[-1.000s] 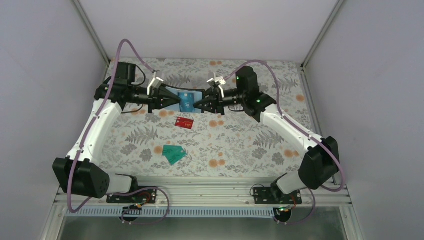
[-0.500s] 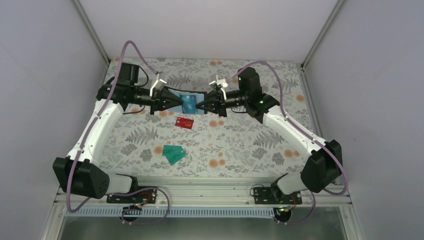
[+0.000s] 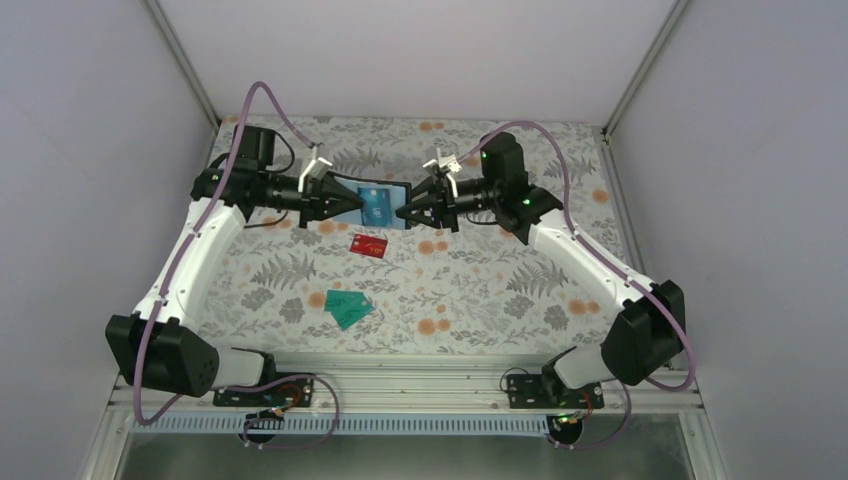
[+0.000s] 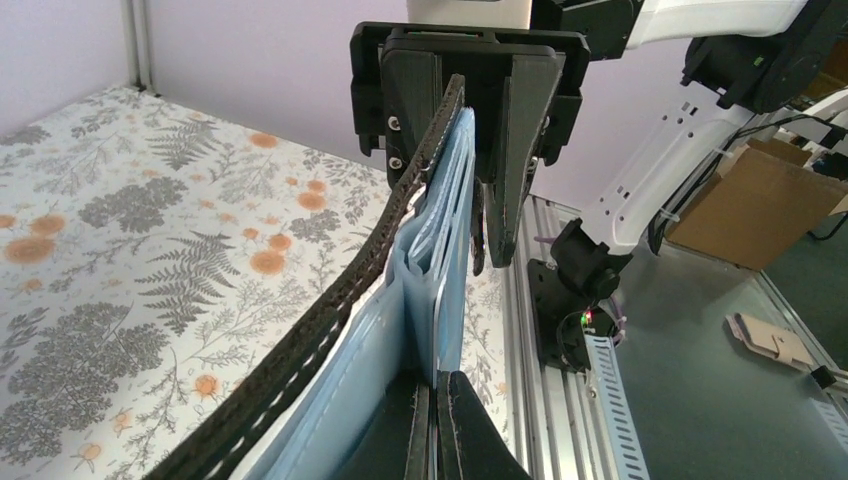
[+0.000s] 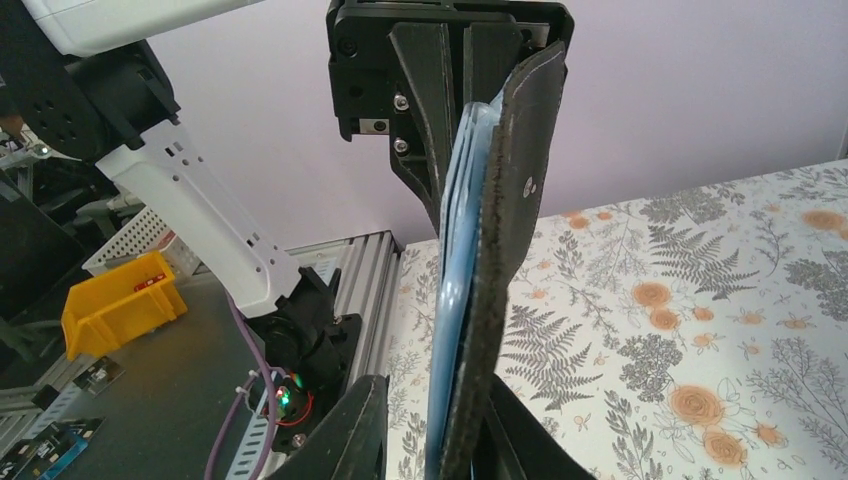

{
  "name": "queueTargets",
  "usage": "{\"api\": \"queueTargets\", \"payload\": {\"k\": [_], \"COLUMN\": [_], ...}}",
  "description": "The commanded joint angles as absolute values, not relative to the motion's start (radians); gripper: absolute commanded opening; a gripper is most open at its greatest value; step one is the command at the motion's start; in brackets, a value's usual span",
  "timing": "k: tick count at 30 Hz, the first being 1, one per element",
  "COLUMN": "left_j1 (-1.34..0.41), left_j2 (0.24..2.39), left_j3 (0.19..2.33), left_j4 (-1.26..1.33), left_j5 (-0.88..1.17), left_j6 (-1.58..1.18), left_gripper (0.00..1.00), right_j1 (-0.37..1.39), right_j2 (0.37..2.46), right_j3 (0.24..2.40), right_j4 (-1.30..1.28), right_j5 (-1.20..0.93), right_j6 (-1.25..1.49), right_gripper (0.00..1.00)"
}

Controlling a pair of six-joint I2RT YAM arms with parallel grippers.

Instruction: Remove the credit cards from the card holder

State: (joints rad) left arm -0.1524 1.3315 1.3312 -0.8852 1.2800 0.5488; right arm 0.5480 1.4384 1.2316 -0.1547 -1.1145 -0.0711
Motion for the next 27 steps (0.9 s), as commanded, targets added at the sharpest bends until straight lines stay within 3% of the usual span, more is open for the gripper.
{"api": "queueTargets", "payload": {"k": [1, 7, 12, 27], "left_j1": [-0.150, -0.163, -0.164, -0.140], "left_j2": [1.338, 1.344, 1.342, 1.336], "left_j3": [1.348, 1.349, 1.350, 1.340], "left_j4": [-0.877, -0.882, -0.889, -0.825], "left_j5": [1.282, 1.285, 1.285, 1.228], "left_j6": [0.566, 0.570, 0.577, 0.500], "left_gripper": [0.02, 0.02, 0.02, 0.06], "right_j1": [0.543, 0.560, 0.565, 0.547], "right_j2": [1.432, 1.463, 1.470, 1.394], "right_j3": [1.256, 1.263, 1.264, 1.210], "right_j4": [-0.124, -0.090, -0.068, -0.081], "right_j5": [-1.158, -1.155, -1.137, -1.133], "right_j6": [-0.048, -0.019, -0.002, -0.014], "right_gripper": [0.24, 0.31, 0.05, 0.04]}}
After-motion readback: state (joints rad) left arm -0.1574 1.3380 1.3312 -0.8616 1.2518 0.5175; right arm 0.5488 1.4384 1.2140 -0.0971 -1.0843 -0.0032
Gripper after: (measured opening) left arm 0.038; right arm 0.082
